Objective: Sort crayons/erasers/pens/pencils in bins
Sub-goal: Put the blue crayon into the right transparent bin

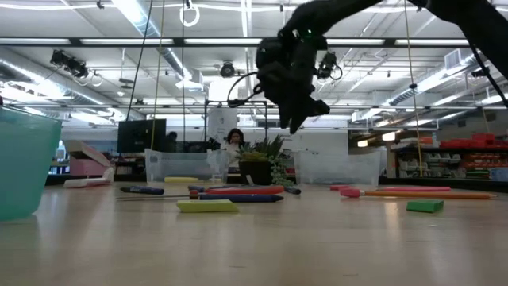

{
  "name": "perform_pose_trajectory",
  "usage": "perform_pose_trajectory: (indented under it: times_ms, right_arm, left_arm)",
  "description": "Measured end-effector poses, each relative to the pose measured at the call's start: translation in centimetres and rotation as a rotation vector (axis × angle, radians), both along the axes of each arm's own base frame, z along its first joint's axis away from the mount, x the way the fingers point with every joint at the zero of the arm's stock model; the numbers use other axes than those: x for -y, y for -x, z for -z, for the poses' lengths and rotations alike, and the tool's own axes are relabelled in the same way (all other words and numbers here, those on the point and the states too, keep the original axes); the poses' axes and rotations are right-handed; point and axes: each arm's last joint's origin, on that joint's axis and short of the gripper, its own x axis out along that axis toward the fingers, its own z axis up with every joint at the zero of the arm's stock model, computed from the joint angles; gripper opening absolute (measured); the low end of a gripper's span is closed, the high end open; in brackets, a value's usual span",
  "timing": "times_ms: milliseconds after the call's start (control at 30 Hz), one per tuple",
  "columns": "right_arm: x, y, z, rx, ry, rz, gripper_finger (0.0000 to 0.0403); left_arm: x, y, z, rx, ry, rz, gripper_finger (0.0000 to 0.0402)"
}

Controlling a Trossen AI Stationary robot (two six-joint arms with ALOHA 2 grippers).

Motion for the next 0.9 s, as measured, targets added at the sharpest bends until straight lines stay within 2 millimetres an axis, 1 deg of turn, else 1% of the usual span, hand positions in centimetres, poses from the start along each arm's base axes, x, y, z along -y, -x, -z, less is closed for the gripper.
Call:
perform_pose_trajectory:
  times_ms: [67, 133, 200, 267, 400, 533, 767, 900]
  right_arm:
    - [-1.9, -0.9, 0.0, -0.012, 0.009, 0.019, 0.0124]
    - [-3.7, -1.5, 0.0, -0.031, 0.054, 0.042, 0.0123]
    - [-5.1, -1.9, 0.1, -0.056, 0.109, 0.070, 0.0122]
    - [-6.0, -2.1, 0.9, -0.074, 0.122, 0.111, 0.0122]
    - [-6.9, -1.6, 3.5, -0.154, 0.059, 0.259, 0.0122]
    - [-7.7, -1.0, 5.7, -0.206, 0.000, 0.356, 0.0122]
    - [-9.5, -1.5, 7.6, -0.156, -0.029, 0.426, 0.0122]
    - [-10.2, -1.1, 8.6, -0.181, -0.011, 0.464, 0.0122]
  left_arm:
    - [0.0, 0.0, 0.0, 0.004, 0.000, 0.000, 0.0090]
    - [0.0, 0.0, 0.0, 0.004, 0.000, 0.000, 0.0090]
    - [0.0, 0.0, 0.0, 0.003, 0.000, 0.003, 0.0092]
    - [0.0, 0.0, 0.0, -0.001, -0.008, 0.016, 0.0094]
    - [0.1, 0.0, 0.0, -0.010, -0.029, 0.047, 0.0092]
    - [0.2, 0.0, 0.0, -0.008, -0.017, 0.076, 0.0090]
    - [0.4, 0.0, 0.0, -0.013, -0.004, 0.138, 0.0095]
    - [0.4, 0.0, 0.0, -0.013, 0.001, 0.149, 0.0092]
